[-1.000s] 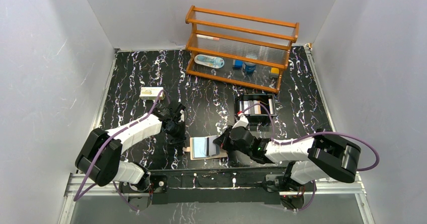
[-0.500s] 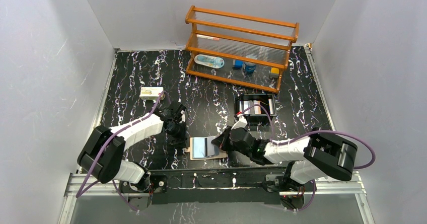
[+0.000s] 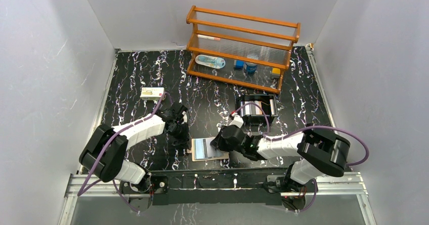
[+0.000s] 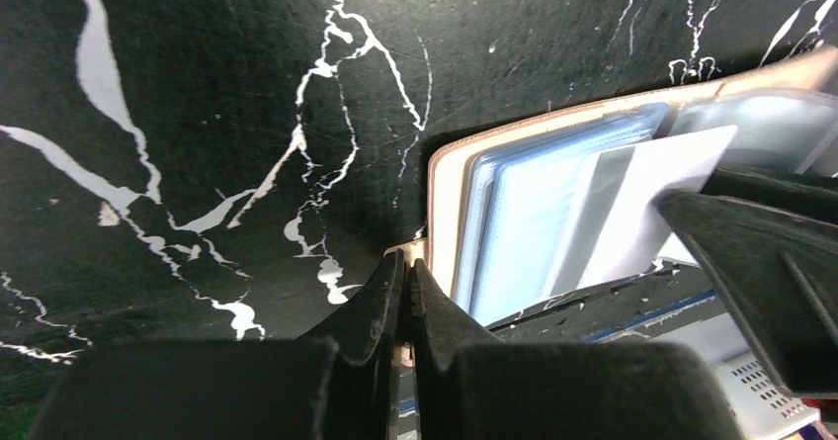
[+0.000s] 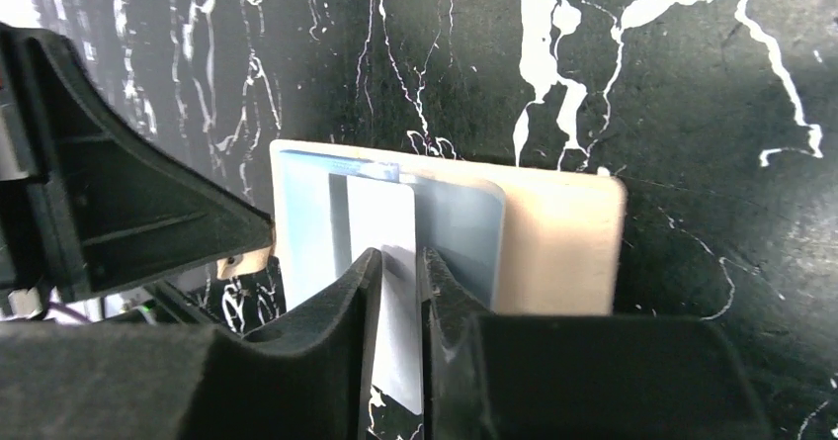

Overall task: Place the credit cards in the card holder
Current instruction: Insert the credit card into the card holder.

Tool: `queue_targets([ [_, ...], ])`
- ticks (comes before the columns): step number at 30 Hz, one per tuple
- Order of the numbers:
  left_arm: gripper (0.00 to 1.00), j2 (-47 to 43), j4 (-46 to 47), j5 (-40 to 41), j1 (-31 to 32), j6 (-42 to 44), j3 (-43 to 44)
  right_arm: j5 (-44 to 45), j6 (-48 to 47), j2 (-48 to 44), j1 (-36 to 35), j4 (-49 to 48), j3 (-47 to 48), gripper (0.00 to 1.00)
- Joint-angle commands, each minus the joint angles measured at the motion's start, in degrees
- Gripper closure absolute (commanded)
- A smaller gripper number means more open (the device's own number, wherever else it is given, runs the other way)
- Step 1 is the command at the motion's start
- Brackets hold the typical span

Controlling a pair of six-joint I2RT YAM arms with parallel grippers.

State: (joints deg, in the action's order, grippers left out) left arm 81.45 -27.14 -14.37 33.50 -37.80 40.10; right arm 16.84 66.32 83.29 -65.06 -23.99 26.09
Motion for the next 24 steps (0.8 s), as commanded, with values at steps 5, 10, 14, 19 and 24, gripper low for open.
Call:
queue_targets([
  [5, 0.98, 0.43, 2.0, -3.63, 1.14, -1.47, -2.36, 2.38, -2.03, 0.87, -1.01, 18.59, 9.06, 0.7],
  [10, 0.99, 0.85, 3.08, -4.64, 1.14, -1.83, -2.35, 1.28, -3.13, 1.88, -2.41, 18.22, 11.92, 0.69],
  [14, 0.99, 0.87, 3.49, -5.27, 1.13, -2.18, -2.32, -0.62, -2.34, 4.26, -2.92, 16.28, 13.29, 0.66],
  [19, 0.99, 0.6, 3.58, -5.49, 1.2, -2.28, -2.55, -1.22, -2.0, 4.19, -3.03, 15.55, 13.61, 0.65],
  [24, 1.0, 0.24, 3.67, -5.5, 1.19, -2.47, -3.01, 1.29, -2.4, 1.68, -2.98, 19.61, 13.34, 0.61],
])
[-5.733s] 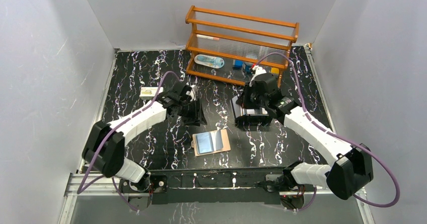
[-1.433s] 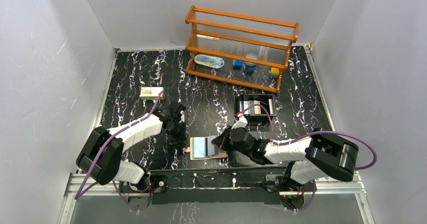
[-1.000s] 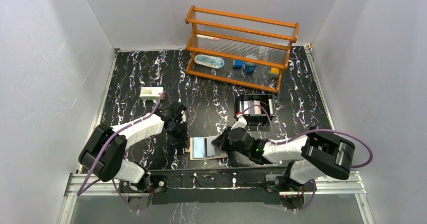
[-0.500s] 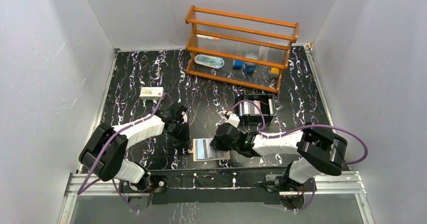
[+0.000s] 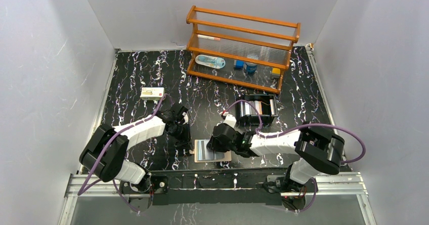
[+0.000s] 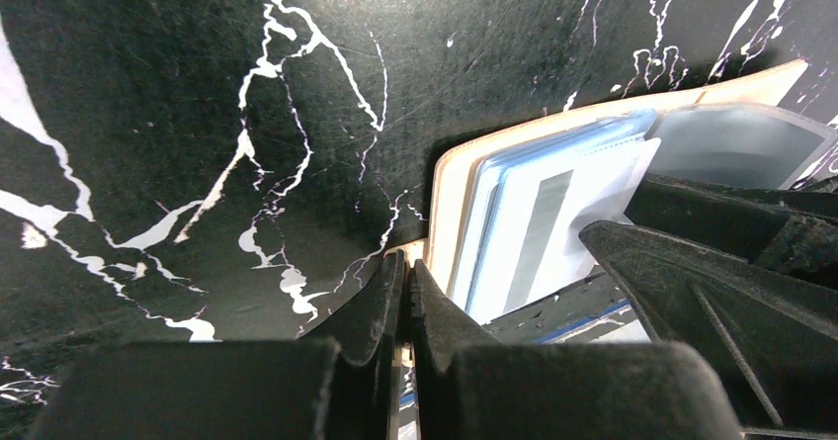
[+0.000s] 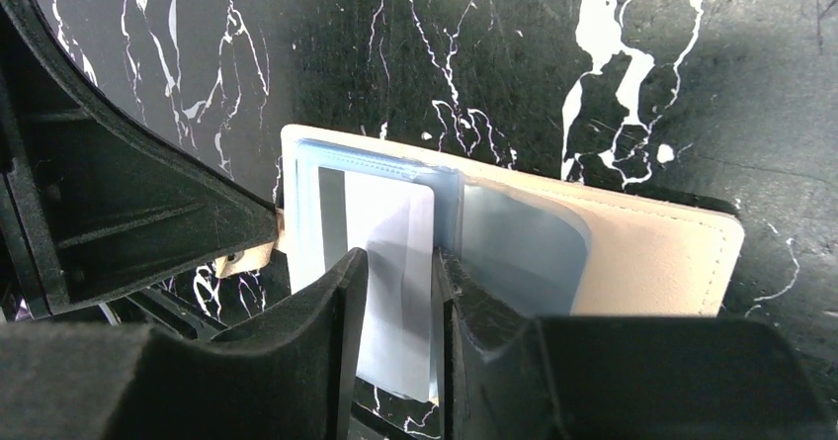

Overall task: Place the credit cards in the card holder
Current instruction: Insert the credit card into the card holder.

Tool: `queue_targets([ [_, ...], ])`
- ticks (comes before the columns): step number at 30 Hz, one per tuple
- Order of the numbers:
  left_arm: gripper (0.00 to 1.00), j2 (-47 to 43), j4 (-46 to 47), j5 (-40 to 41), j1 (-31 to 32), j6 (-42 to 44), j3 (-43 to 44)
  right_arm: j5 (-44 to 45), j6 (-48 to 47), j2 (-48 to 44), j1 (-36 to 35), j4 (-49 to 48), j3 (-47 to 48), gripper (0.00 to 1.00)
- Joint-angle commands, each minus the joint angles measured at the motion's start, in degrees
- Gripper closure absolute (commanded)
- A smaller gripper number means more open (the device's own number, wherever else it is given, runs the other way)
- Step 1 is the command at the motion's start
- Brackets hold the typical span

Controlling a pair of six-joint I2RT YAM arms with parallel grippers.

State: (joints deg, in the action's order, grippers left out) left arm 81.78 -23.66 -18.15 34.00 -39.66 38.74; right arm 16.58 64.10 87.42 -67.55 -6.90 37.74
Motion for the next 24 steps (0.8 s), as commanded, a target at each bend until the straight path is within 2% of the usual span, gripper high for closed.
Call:
queue_targets([
  [1, 1.0, -0.31, 0.27, -1.59, 0.66, -0.74, -1.77, 2.06, -0.31, -3.3, -0.51, 3.57, 1.65, 0.59],
  [4, 1.0, -0.65, 0.64, -1.53, 0.69, -1.06, -2.08, 1.7, -1.01, -4.42, -0.56, 3.25, 1.28, 0.59],
  [9, 1.0, -0.3, 1.36, -1.77, 0.72, -1.56, -2.18, -1.31, -0.76, 0.83, -1.49, 1.31, 3.81, 0.61],
  [13, 1.0, -0.68, 1.41, -2.26, 0.72, -1.97, -2.31, -1.36, -0.83, 1.52, -1.78, 1.1, 5.06, 0.63],
  [16, 1.0, -1.84, 1.34, -2.42, 0.76, -2.28, -2.35, -0.41, -0.97, -0.17, -1.8, 2.16, 4.83, 0.63],
  [20, 0.97, -3.62, -0.76, -1.72, 0.73, -2.16, -0.82, 2.15, -4.04, -6.07, -1.79, 6.73, 3.59, 0.58],
  [24, 0.94, -5.74, -1.68, -1.88, 0.72, -2.41, 0.46, 6.49, -5.72, -12.05, -1.8, 15.52, 3.37, 0.53],
])
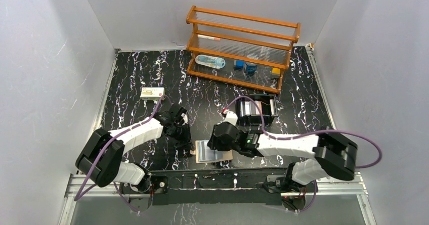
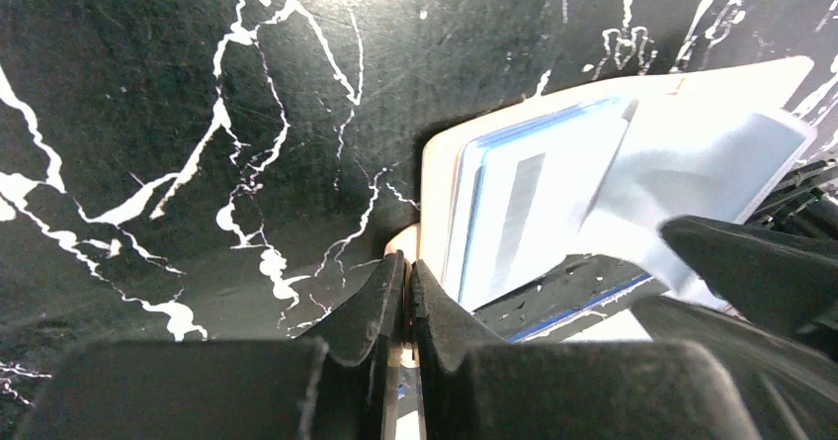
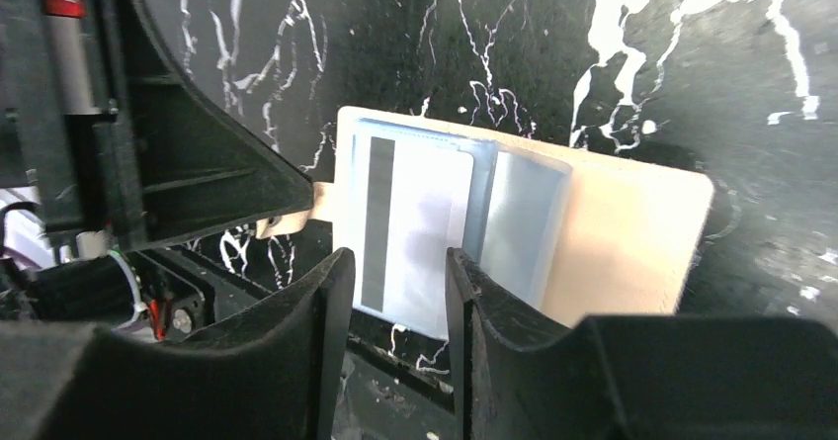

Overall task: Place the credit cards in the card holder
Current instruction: Insert the credit card into the card holder.

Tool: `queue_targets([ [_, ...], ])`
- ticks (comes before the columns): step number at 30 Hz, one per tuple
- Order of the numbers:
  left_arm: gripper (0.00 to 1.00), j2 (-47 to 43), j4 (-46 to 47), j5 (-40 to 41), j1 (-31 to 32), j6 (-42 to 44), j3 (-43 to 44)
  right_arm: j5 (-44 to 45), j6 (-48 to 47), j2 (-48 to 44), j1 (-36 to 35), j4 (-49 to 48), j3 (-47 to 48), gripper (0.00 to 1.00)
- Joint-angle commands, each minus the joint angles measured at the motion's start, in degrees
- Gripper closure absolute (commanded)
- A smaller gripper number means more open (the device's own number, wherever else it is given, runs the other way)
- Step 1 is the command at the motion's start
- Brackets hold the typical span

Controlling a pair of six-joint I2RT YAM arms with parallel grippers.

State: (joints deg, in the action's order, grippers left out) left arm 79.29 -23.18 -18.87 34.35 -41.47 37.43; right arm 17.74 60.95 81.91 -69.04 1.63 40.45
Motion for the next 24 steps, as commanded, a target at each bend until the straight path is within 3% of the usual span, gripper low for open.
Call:
queue_targets([
  [1, 0.95, -3.26, -2.06, -1.22, 0.37, -0.74, 1.78, 6.23, -2.48, -8.0, -0.31, 8.23, 0.11, 0.51],
  [5, 0.98, -3.06, -1.41, -1.85, 0.37, -0.1, 1.83, 6.9, -0.45, -11.44, -0.27, 8.46, -3.56, 0.33],
  [18, 0.98, -2.59, -0.57, -3.25, 0.41, 0.52, 1.61, 6.35, 8.36, -16.8, 1.97, 1.47, -15.28, 0.16],
  [24, 0.98, -1.58, 0.68, -4.15, 0.38, 0.69, 1.1, 4.9, 9.22, -16.78, 2.06, -3.5, -17.4, 0.17],
])
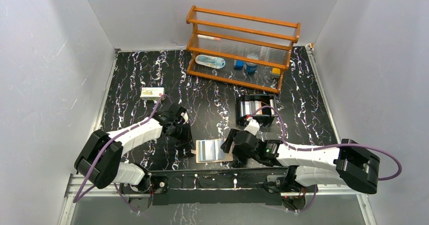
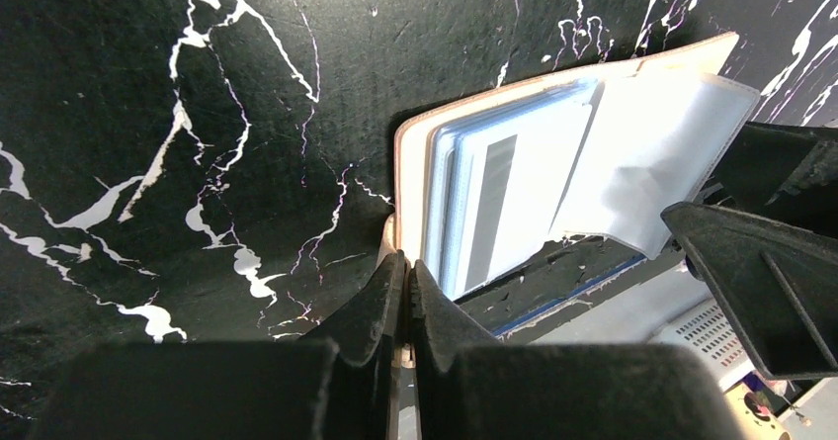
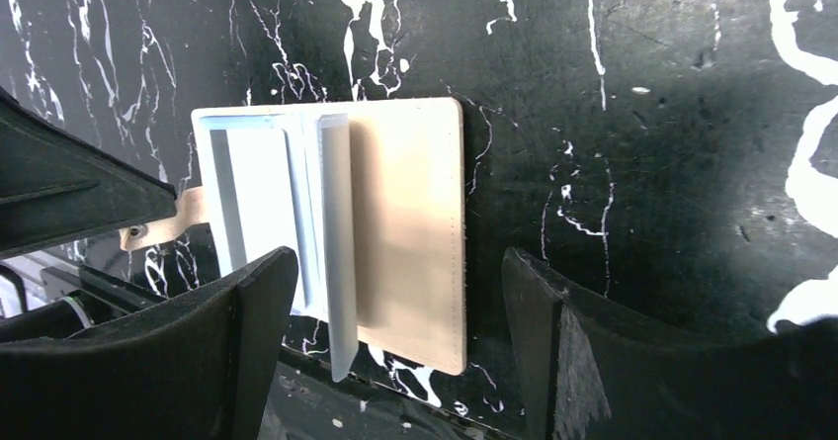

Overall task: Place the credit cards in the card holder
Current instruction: Insert the credit card into the card holder, then close the card holder at the center of the board.

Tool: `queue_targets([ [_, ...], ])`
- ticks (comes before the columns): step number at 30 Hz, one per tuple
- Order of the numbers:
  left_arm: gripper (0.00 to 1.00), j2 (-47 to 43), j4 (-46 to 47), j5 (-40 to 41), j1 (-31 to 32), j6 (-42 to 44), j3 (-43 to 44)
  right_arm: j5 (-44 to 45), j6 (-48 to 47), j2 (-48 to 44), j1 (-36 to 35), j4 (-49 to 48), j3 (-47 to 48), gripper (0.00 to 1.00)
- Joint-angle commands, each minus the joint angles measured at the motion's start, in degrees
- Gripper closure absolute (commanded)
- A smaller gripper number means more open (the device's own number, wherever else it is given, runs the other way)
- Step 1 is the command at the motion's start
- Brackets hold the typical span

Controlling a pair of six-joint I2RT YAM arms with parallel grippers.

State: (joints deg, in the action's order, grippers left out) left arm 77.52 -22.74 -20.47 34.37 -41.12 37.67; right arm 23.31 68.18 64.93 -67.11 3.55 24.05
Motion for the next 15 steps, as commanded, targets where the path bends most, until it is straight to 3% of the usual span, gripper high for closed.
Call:
queue_targets([
  [1, 0.99, 0.33, 0.54, -2.86, 0.36, 0.32, 0.81, -0.98, 2.16, 0.95, 0.18, -5.99, -0.91, 0.17],
  [9, 0.99, 0.62, 1.98, -3.88, 0.35, 0.0, 0.59, -3.14, 2.23, 5.07, 0.14, -8.13, 2.84, 0.18],
  [15, 1.0, 1.65, 3.72, -4.49, 0.37, -0.35, -0.21, -6.63, 0.34, 2.91, -0.15, -16.32, 4.17, 0.27],
])
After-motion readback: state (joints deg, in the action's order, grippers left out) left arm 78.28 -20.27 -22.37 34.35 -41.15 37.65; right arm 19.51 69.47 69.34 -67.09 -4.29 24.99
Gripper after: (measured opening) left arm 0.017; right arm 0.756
